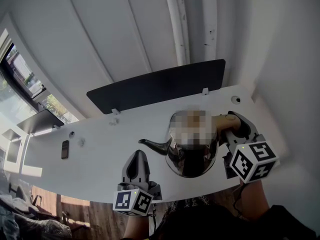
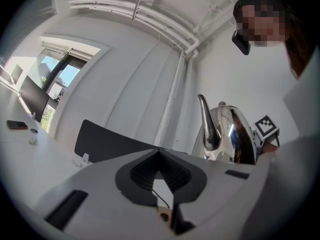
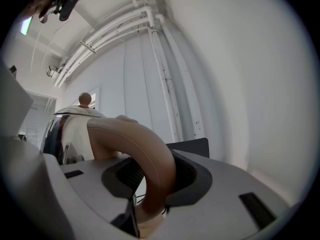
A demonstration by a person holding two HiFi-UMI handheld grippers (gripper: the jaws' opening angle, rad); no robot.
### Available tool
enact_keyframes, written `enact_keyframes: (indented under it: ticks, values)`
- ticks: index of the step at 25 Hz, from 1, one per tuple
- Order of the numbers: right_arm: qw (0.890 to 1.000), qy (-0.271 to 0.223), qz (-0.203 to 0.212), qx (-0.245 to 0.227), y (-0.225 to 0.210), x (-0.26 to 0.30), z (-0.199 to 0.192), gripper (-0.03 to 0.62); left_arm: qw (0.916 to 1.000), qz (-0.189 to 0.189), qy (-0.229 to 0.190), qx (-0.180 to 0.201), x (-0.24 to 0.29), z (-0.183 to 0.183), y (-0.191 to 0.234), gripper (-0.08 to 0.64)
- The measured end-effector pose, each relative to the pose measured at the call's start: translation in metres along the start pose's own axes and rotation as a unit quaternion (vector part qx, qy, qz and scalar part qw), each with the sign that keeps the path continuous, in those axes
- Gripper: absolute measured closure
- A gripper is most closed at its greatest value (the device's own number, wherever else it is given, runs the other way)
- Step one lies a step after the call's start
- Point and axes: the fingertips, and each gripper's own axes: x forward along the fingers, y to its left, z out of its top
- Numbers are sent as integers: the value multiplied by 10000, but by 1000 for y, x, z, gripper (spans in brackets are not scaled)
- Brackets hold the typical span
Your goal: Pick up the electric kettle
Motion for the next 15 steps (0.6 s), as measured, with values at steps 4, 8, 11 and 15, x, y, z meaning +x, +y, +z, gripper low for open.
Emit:
enact_keyframes:
  ticks: [4,8,11,15]
  values:
    - [10000,-56,64,-25,12,-34,-6,457,9999,95,-71,31,-37,-2,-10,558]
    - [9998,-34,167,-44,24,-65,-17,457,9997,214,-92,55,-72,-10,-19,558]
    - [9996,1,267,-28,24,-60,-17,457,9995,290,-80,41,-70,-11,-19,558]
    - [9997,41,210,-72,23,-61,-19,457,9995,312,-54,25,-70,-10,-18,558]
